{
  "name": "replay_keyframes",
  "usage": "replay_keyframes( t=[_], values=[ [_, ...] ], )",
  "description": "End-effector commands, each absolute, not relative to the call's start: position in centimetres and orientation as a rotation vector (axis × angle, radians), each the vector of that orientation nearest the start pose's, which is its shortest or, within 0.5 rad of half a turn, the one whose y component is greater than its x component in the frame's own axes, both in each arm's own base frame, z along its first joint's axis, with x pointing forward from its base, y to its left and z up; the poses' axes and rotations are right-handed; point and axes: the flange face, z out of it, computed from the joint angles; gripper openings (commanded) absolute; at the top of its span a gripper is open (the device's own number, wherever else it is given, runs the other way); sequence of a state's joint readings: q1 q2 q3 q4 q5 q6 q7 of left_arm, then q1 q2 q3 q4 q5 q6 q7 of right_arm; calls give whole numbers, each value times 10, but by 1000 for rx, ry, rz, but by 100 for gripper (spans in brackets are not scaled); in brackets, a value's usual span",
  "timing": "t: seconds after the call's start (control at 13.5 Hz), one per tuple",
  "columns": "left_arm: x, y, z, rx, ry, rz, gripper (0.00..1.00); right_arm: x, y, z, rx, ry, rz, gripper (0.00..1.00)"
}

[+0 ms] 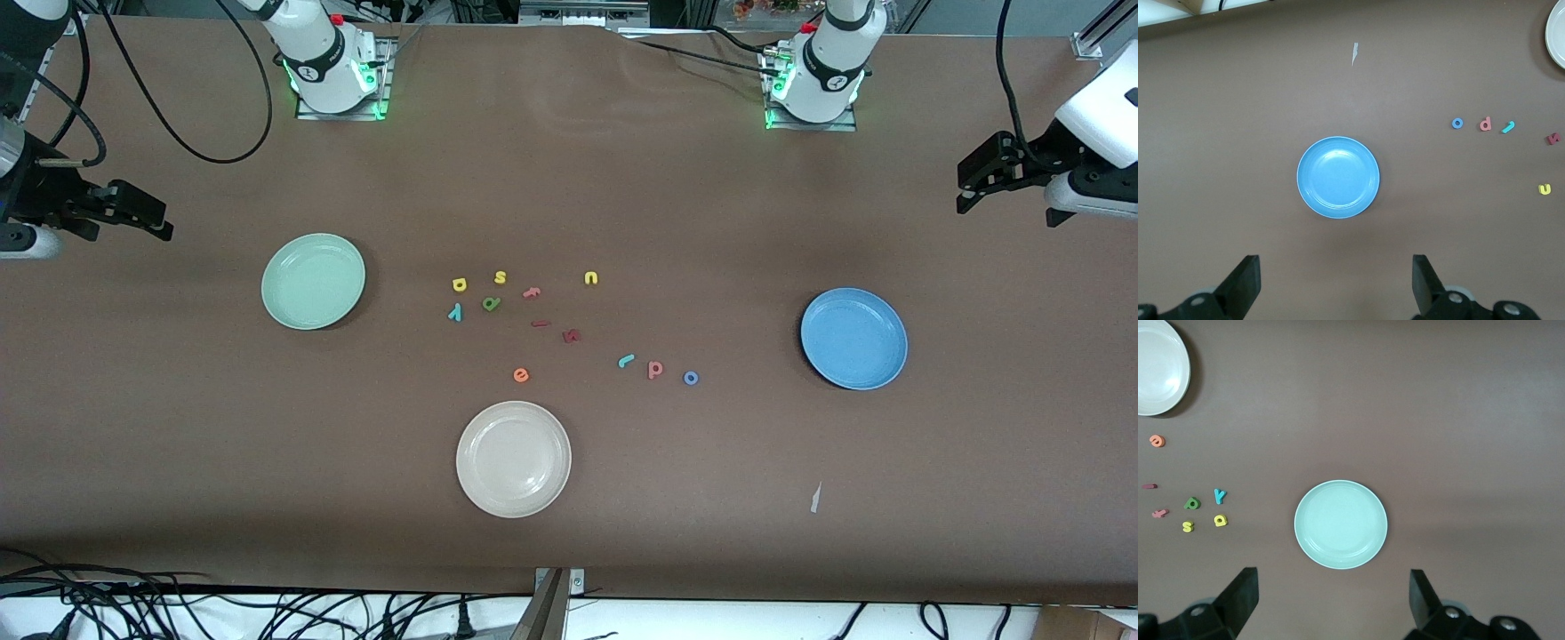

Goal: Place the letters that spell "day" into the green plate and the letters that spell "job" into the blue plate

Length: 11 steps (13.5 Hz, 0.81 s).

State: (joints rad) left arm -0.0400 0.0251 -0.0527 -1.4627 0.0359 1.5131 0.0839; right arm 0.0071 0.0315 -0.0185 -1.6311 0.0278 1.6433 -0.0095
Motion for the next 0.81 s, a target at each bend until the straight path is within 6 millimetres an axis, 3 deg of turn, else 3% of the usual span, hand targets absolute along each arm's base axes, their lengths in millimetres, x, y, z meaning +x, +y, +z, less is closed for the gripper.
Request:
replay_keyframes(
  t=[0.0,0.74],
  values=[
    [556,-50,662,-3103,270,-36,100,566,-7,585,-3113,11,14,100],
    [556,-50,662,-3103,268,-36,100,566,0,589,-3129,-37,9,100]
  ],
)
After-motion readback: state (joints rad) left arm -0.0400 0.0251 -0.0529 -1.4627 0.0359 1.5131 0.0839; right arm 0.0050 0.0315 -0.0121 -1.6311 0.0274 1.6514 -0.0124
